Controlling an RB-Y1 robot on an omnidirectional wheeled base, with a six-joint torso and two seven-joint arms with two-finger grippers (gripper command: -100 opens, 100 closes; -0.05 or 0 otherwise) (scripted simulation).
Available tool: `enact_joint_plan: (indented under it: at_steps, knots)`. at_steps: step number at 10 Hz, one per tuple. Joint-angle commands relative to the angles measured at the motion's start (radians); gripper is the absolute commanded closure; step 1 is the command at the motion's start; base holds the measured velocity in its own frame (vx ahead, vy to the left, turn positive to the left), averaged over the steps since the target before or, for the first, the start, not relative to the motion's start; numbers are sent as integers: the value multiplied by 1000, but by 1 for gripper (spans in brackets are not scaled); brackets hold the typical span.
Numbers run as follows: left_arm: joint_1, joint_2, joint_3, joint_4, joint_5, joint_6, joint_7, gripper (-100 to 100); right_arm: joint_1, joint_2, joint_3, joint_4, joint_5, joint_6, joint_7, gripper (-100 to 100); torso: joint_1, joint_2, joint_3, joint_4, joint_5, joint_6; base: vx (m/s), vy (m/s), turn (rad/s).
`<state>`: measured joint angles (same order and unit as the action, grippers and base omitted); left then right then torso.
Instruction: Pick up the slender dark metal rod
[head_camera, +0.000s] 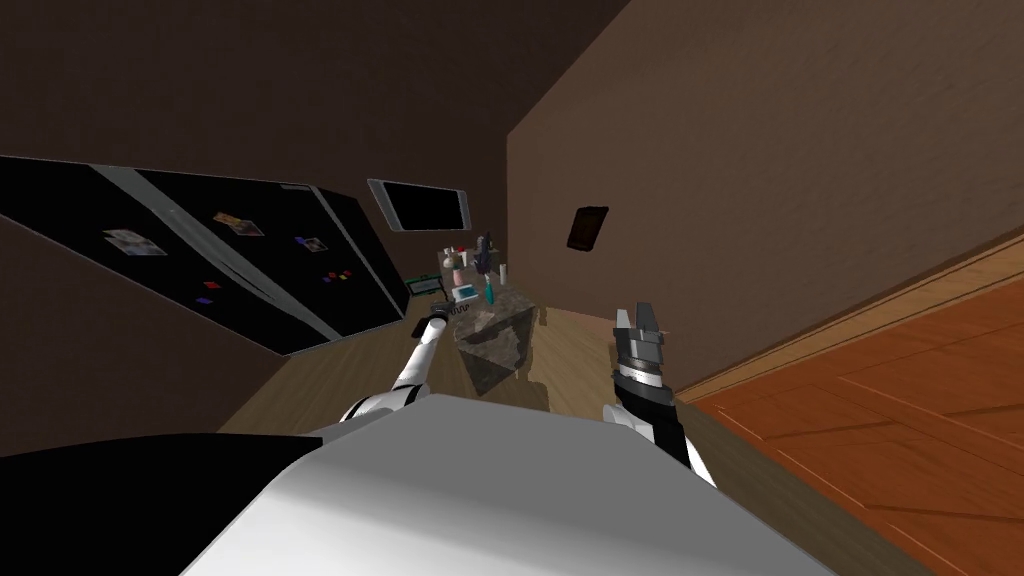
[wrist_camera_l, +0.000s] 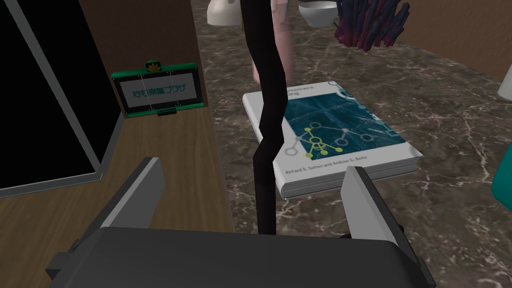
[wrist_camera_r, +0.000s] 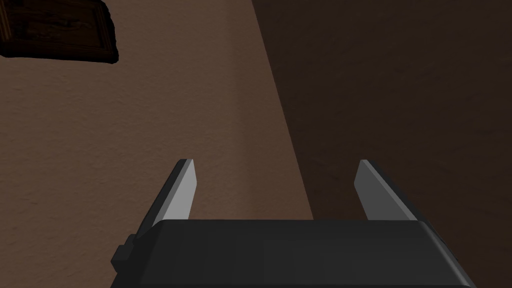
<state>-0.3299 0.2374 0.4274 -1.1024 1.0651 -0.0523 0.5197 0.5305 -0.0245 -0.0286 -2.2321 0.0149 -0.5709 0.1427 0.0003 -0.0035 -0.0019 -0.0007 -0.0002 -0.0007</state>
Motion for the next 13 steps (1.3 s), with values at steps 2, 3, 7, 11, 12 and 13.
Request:
enact_joint_plan:
  at_steps: [2, 3, 7, 11, 12, 13]
  knots:
    - [21, 18, 53, -30, 40, 29, -43, -100, 0, 0, 0, 0, 0, 0, 0, 0, -1, 0, 0, 0, 0, 1, 0, -37, -171]
    - [51, 45, 81, -55, 82, 43, -67, -100, 0, 0, 0, 0, 0, 0, 0, 0, -1, 0, 0, 0, 0, 0, 6, -49, -256]
    - [80, 73, 109, -80, 124, 58, -90, -100, 0, 0, 0, 0, 0, 0, 0, 0, 0, 0, 0, 0, 0, 1, 7, -24, -110]
    - [72, 72, 95, -69, 121, 45, -84, 100, 0, 0, 0, 0, 0, 0, 0, 0, 1, 0, 0, 0, 1, 0, 0, -2, -3]
    - [72, 72, 95, -69, 121, 45, -84, 100, 0, 0, 0, 0, 0, 0, 0, 0, 2, 0, 0, 0, 1, 0, 0, 0, 0]
    - [72, 72, 95, -69, 121, 45, -84, 100, 0, 0, 0, 0, 0, 0, 0, 0, 2, 0, 0, 0, 1, 0, 0, 0, 0]
